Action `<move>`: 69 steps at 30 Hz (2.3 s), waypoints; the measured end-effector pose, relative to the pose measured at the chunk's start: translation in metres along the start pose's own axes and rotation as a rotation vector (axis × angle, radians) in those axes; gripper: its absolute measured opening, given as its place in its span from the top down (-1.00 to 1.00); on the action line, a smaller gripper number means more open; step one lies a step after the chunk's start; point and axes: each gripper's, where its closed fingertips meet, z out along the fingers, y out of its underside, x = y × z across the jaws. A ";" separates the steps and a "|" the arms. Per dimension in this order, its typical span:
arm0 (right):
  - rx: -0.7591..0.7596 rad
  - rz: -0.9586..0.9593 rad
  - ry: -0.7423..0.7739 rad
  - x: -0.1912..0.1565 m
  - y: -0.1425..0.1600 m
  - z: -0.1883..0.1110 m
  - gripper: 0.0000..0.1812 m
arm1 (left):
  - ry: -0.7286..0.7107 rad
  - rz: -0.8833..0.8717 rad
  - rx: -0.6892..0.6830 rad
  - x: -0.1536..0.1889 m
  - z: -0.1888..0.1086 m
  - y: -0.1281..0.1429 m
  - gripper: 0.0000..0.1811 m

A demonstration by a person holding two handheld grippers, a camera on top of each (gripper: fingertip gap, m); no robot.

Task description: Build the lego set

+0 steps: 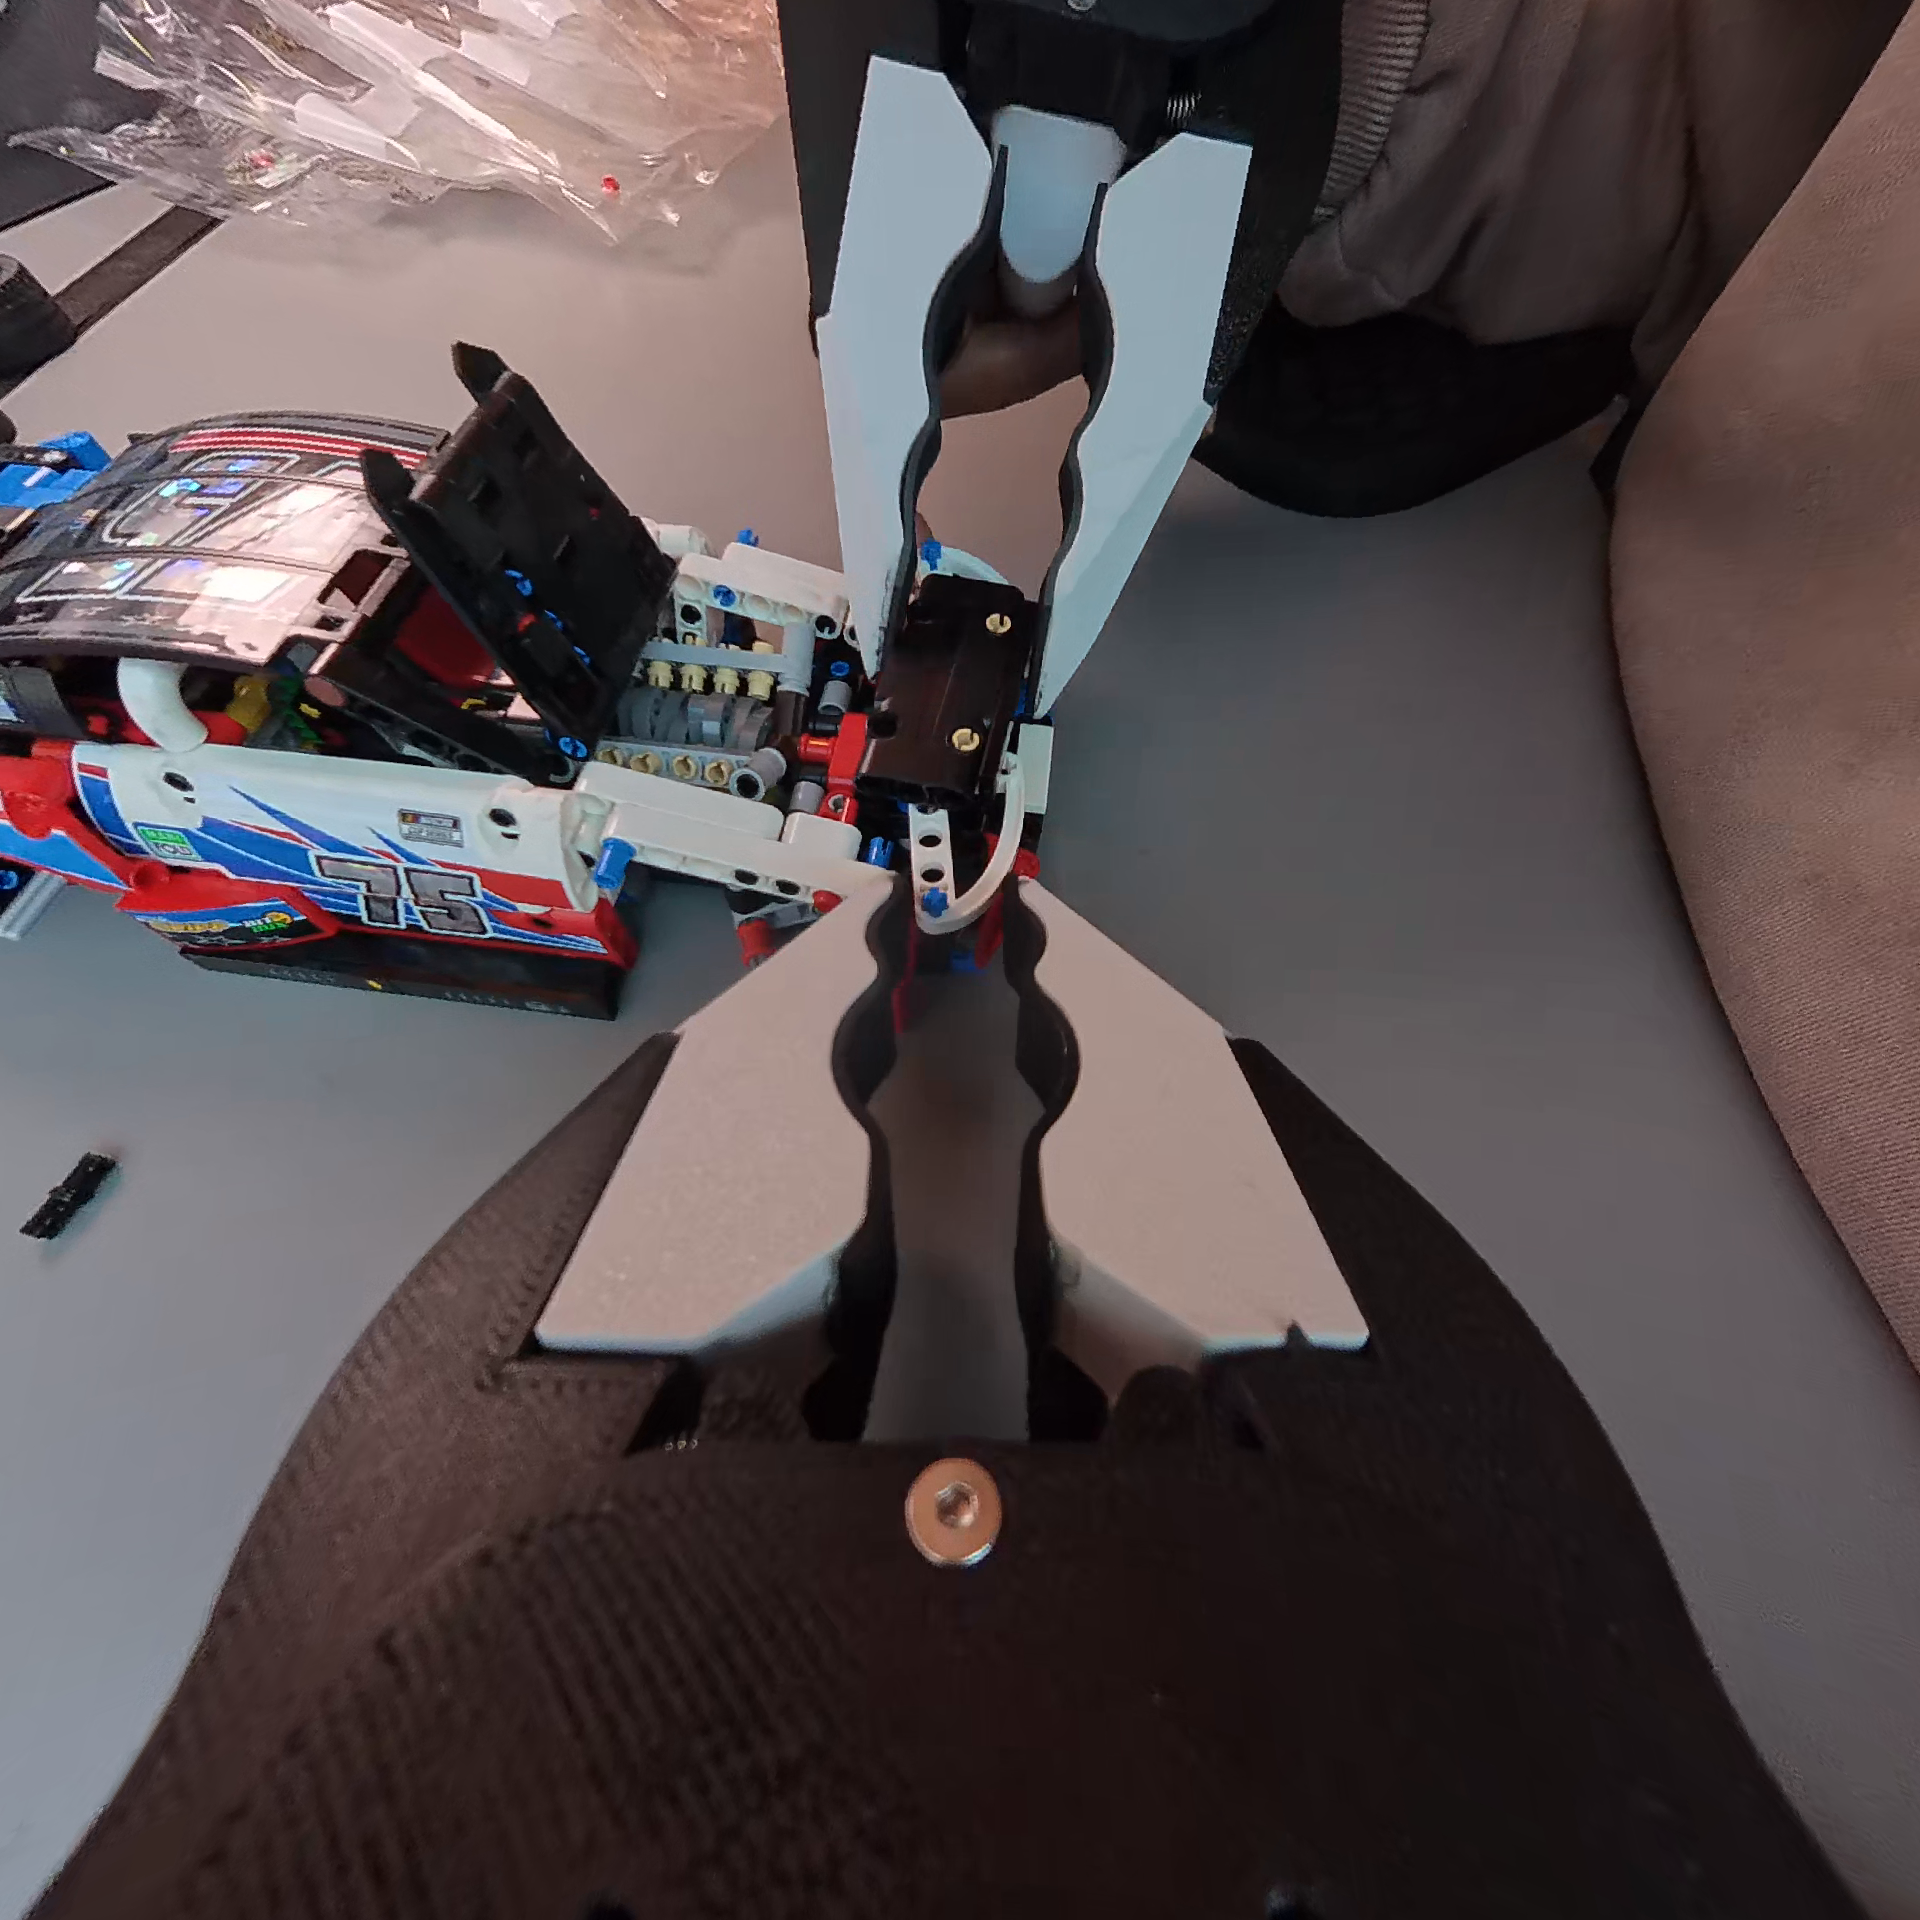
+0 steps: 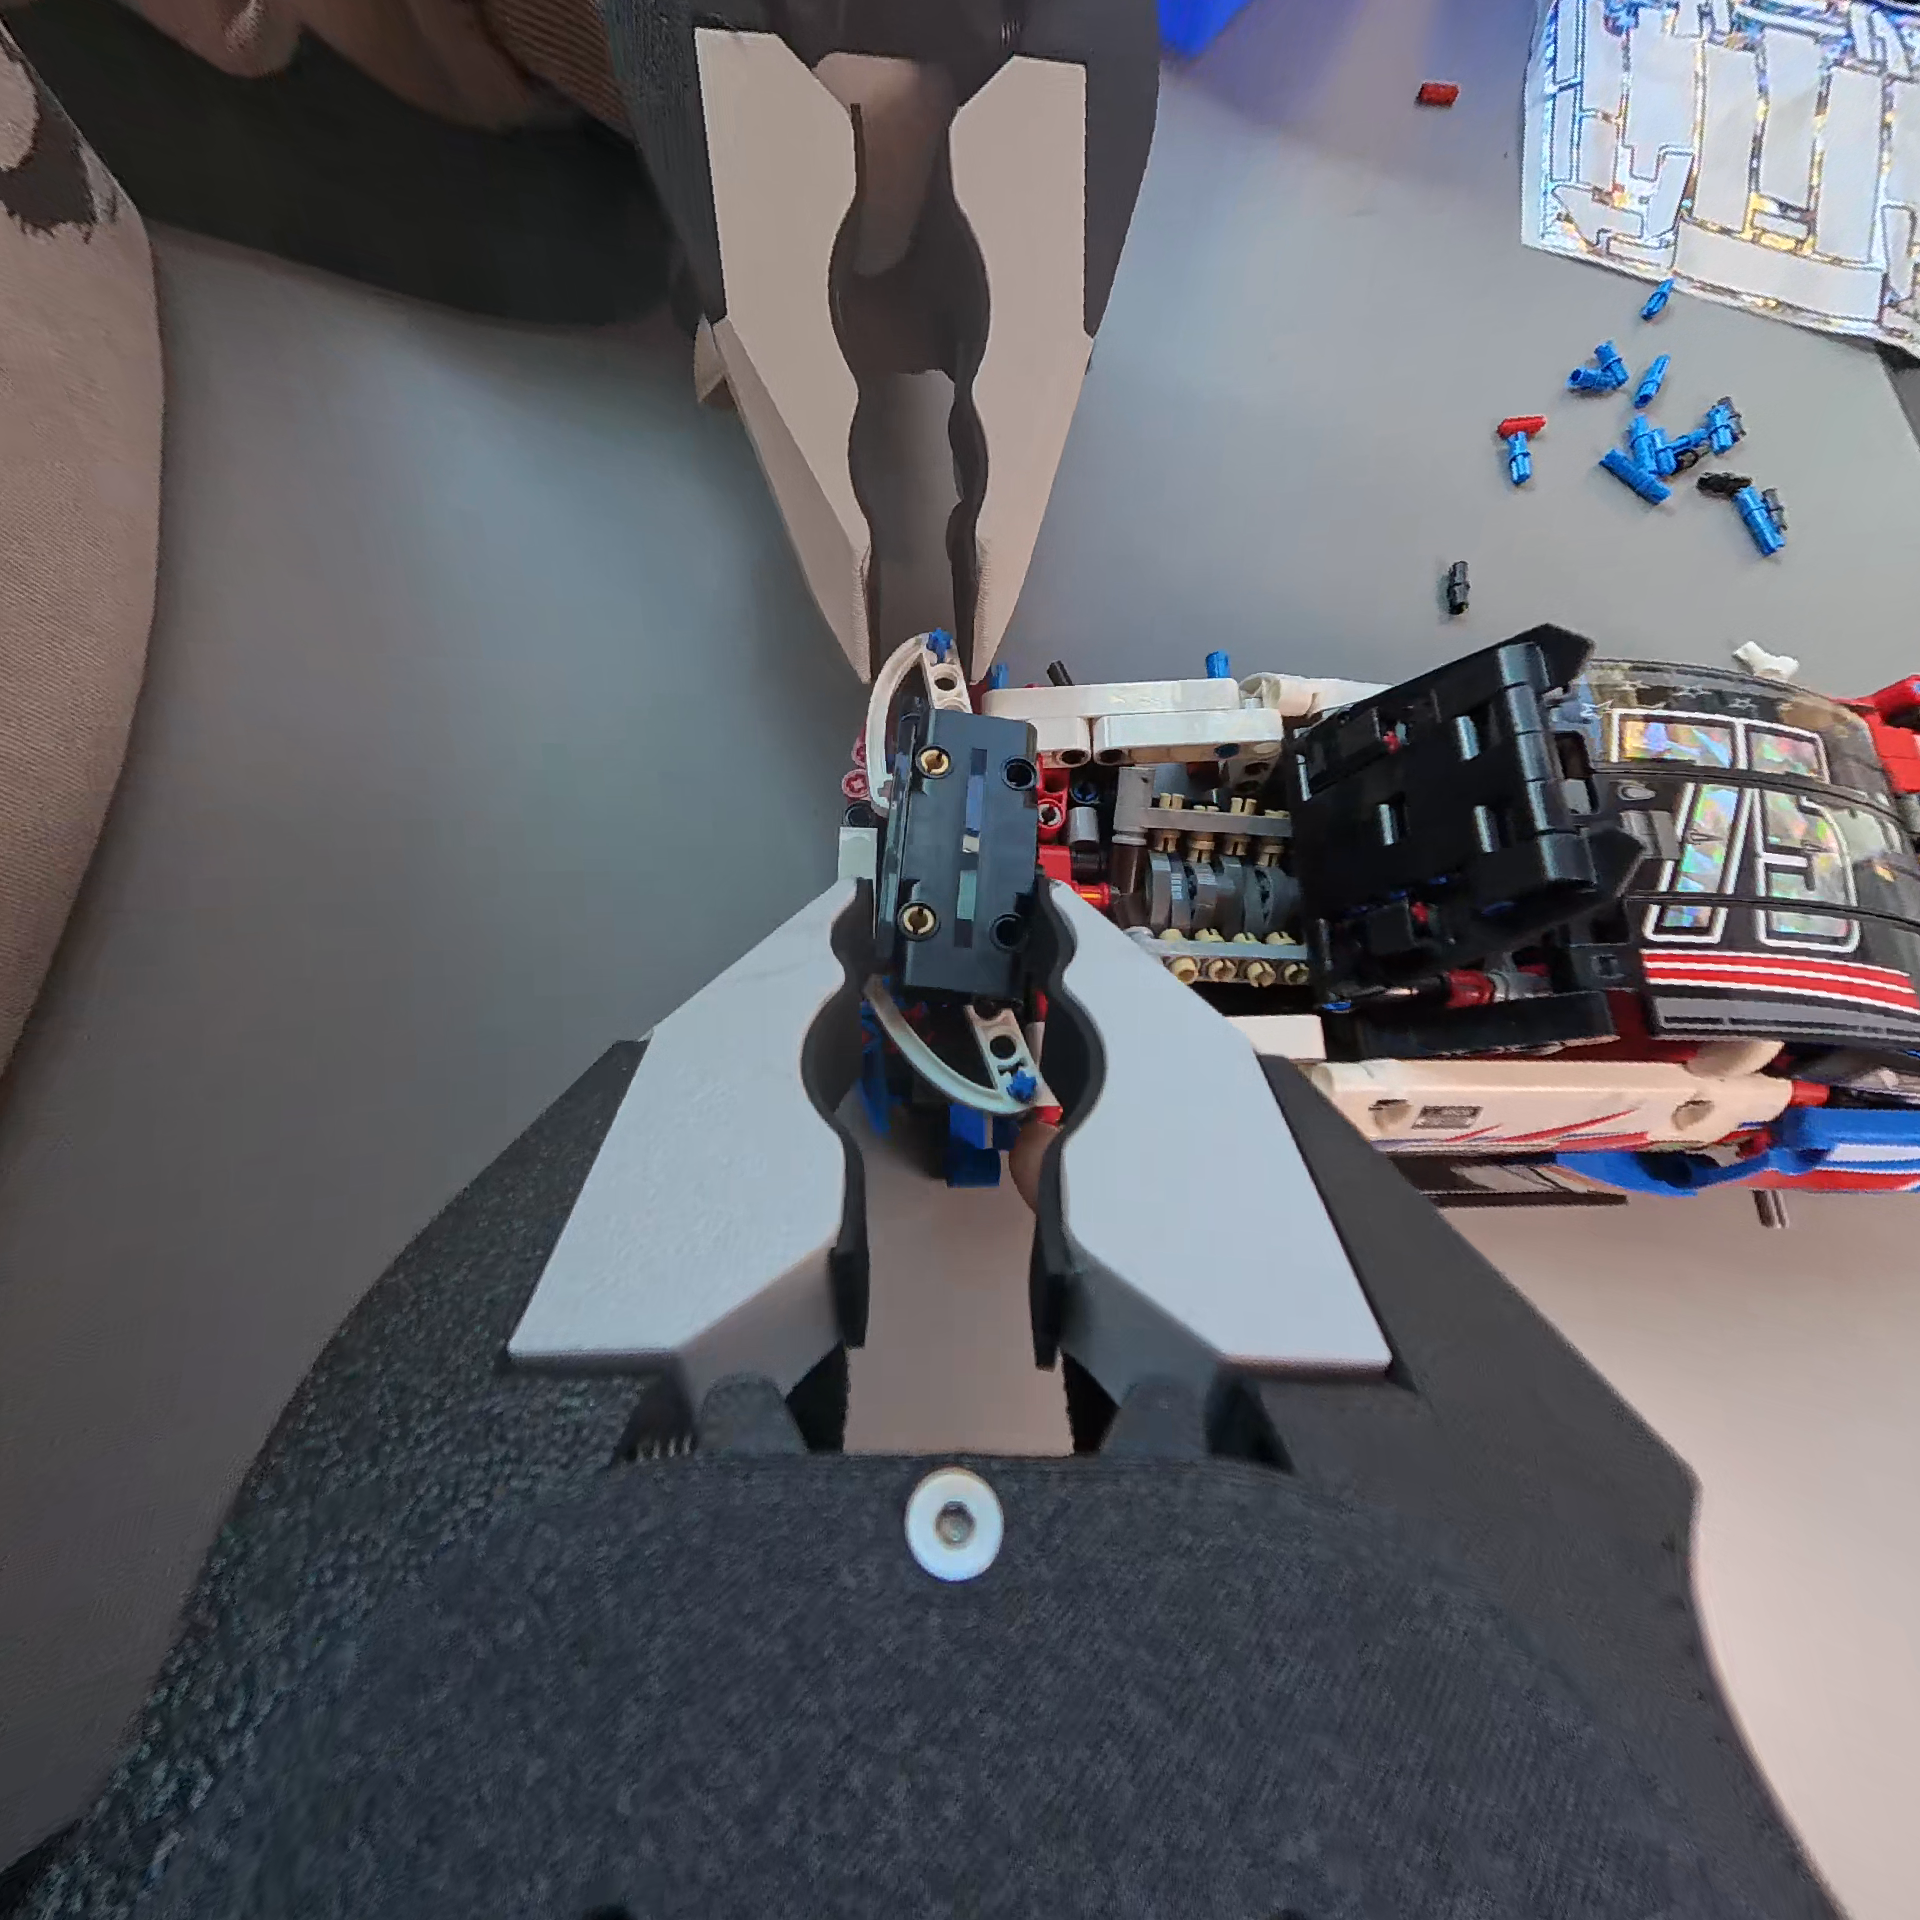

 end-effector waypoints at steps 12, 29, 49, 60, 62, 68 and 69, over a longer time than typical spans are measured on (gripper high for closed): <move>0.032 -0.052 -0.085 -0.004 0.002 -0.003 0.71 | 0.039 -0.031 0.005 0.000 0.000 -0.001 0.85; 0.035 -0.040 -0.121 -0.003 0.005 -0.005 0.71 | 0.072 -0.062 0.027 0.002 0.000 -0.004 0.78; 0.058 -0.046 -0.073 0.001 -0.003 -0.016 0.71 | 0.029 0.044 0.040 0.000 0.003 -0.017 0.84; 0.063 -0.043 -0.086 -0.001 -0.005 -0.010 0.72 | 0.043 0.046 0.020 0.001 0.001 -0.010 0.85; 0.063 -0.041 -0.088 -0.002 -0.006 -0.009 0.71 | 0.047 0.044 0.016 0.001 0.000 -0.009 0.85; 0.028 -0.016 -0.093 -0.002 -0.004 -0.005 0.72 | 0.056 0.029 -0.001 0.001 -0.001 -0.004 0.85; 0.019 -0.012 -0.092 -0.001 -0.003 -0.004 0.71 | 0.057 0.025 -0.004 0.000 -0.001 -0.004 0.85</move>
